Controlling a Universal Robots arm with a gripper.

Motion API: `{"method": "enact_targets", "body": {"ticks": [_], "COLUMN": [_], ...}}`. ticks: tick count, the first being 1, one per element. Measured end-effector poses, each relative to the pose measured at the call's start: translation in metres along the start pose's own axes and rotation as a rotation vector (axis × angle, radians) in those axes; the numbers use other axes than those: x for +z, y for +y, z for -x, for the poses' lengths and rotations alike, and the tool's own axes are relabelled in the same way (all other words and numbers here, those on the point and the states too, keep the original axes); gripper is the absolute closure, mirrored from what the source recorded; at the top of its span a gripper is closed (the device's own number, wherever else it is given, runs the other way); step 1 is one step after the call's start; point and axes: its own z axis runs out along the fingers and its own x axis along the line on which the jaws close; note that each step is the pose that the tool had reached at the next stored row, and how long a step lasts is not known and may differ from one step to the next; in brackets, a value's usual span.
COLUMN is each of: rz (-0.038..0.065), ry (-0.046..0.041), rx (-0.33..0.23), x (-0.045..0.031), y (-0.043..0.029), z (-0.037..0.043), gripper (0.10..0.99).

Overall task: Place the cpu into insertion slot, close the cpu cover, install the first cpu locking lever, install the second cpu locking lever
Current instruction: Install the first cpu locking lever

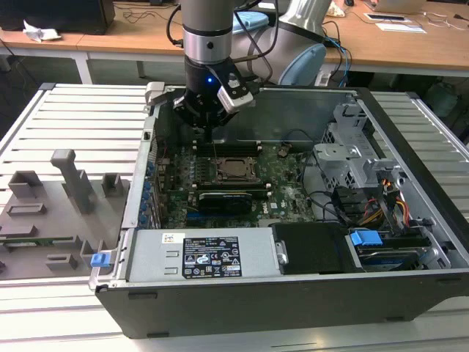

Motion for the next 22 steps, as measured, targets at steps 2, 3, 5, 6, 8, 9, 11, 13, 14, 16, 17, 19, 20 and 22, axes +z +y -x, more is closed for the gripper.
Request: {"method": "enact_targets", "body": {"ticks": [2,3,5,6,8,9,11,13,14,16,17,19,20,22], "rz": [0.0,0.0,0.0,0.0,0.0,0.0,0.0,0.0,0.0,0.0,0.0,0.0,0.0,0.0], "ry": [-0.0001,0.0,0.0,0.0,-0.0001,-0.0001,0.0,0.0,0.0,-0.0001,-0.0001,-0.0001,-0.0001,0.0], "rx": [0.0,0.0,0.0,0.0,0.0,0.0,0.0,0.0,0.0,0.0,0.0,0.0,0.0,0.0], "x": [0.0001,0.0001,0.0002,0.0002,0.0003,0.0003,0.0004,0.0005,0.0005,0.0006,0.0007,0.0008,0.0008,0.0009], "y": [-0.0001,-0.0001,-0.0002,-0.0003,-0.0004,-0.0004,-0.0005,-0.0006,-0.0006,-0.0007,-0.0007,-0.0008,-0.001,-0.0013], "z": [0.001,0.0014,0.0024,0.0029,0.0043,0.0049,0.0058,0.0071,0.0075,0.0084,0.0089,0.0105,0.012,0.0156], "gripper": [0.98,0.98,0.98,0.98,0.98,0.98,0.98,0.98,0.98,0.98,0.98,0.98,0.98,0.98]}}
